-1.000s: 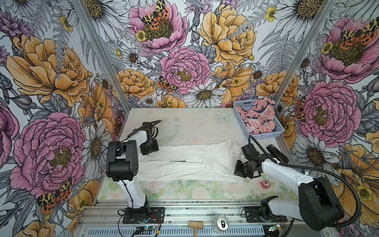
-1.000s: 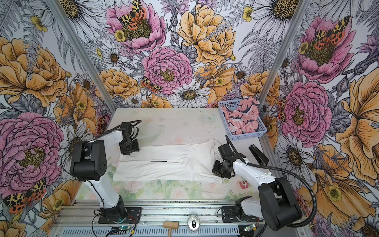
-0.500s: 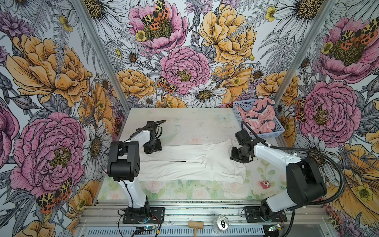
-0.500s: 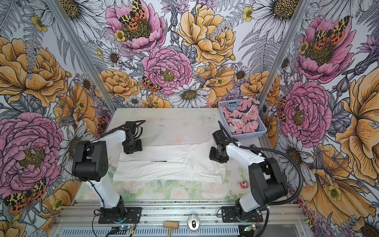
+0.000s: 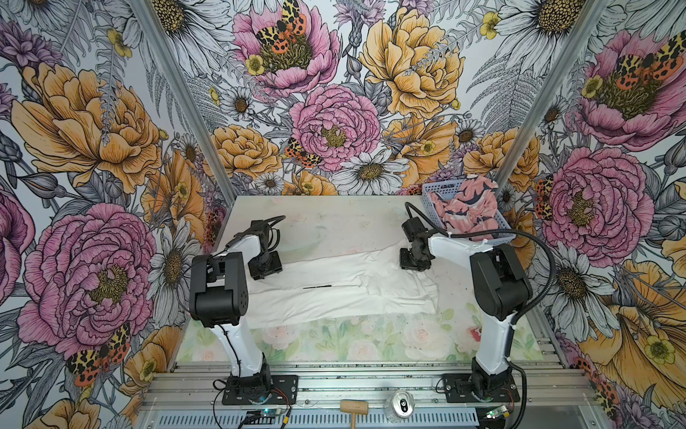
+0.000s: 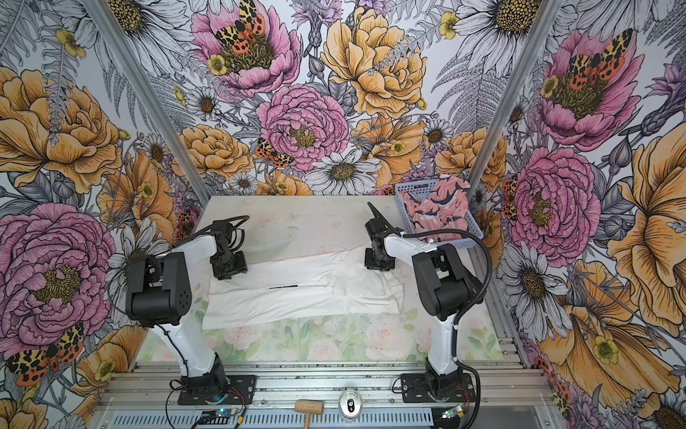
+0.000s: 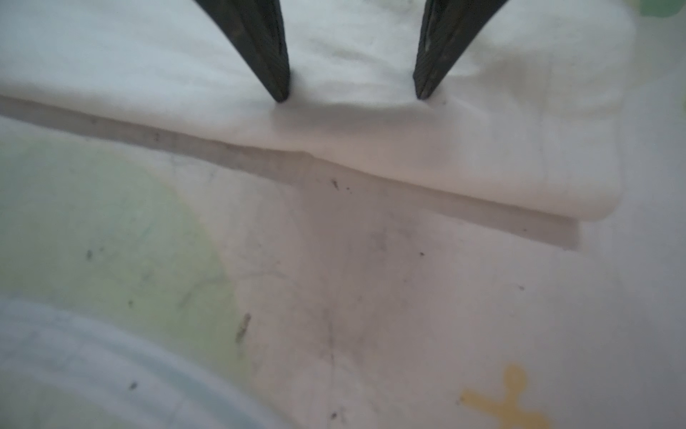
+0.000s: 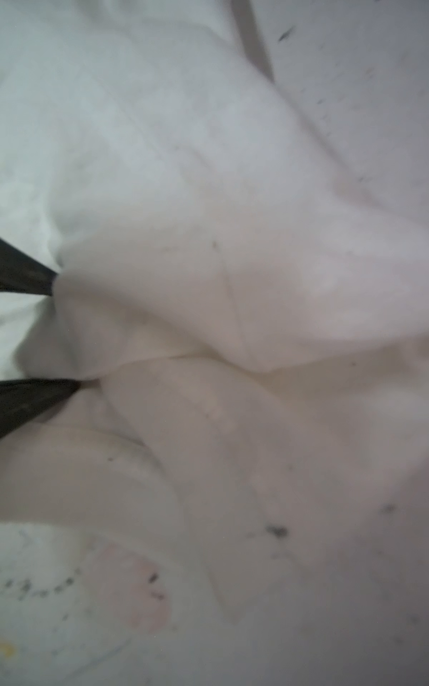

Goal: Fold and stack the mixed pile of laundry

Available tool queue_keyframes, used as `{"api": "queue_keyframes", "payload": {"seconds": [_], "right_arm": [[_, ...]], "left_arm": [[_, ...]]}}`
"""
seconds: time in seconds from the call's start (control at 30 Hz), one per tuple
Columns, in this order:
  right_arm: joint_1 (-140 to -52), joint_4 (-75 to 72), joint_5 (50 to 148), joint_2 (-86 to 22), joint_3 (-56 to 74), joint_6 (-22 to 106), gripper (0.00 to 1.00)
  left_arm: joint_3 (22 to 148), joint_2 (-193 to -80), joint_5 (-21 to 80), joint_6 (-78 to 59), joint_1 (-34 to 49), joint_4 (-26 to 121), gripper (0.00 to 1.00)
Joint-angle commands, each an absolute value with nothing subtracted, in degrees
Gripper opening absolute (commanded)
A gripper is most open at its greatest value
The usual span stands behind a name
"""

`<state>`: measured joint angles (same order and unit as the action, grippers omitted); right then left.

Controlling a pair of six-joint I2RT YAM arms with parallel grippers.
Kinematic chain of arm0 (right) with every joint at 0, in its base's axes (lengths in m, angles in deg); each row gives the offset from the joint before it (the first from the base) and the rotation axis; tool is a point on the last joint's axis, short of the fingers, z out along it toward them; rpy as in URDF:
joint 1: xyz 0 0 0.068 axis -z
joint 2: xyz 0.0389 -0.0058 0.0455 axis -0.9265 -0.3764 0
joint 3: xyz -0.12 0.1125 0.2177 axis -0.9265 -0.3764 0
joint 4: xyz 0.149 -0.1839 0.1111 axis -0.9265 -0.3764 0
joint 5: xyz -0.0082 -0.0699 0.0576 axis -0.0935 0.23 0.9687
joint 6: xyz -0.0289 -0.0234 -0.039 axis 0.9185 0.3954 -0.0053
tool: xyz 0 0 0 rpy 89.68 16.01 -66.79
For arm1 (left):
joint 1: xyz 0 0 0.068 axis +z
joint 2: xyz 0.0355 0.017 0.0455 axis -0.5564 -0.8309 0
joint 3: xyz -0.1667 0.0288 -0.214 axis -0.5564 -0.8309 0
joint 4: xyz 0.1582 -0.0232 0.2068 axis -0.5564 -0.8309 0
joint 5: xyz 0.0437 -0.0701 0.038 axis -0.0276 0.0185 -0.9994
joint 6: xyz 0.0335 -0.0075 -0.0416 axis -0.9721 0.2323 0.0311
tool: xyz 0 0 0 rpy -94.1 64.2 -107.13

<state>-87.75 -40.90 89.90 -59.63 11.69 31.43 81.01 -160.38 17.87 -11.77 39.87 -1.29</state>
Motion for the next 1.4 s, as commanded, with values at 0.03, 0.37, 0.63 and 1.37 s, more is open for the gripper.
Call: {"api": "queue_keyframes", "payload": {"seconds": [0.03,0.37,0.63,1.37], "right_arm": [[-88.01,-39.64,87.33,-68.40,22.85,35.74,0.38],[-87.48,-53.41,91.08,-97.87,71.94,42.09,0.39],[-85.84,-56.36,93.82,-99.53,86.21,41.28,0.45],[-89.34,-38.58,95.97,-64.54,25.65,27.84,0.53]], "left_arm": [[78.43,-159.04,17.19,-9.37,41.94,-2.26,0.57],[78.45,-153.97,20.81,-10.76,39.76,-4.72,0.62],[78.33,-163.37,25.53,-10.56,37.53,-5.03,0.62],[69.79,-162.81,36.12,-5.79,28.11,-9.06,0.60]]}}
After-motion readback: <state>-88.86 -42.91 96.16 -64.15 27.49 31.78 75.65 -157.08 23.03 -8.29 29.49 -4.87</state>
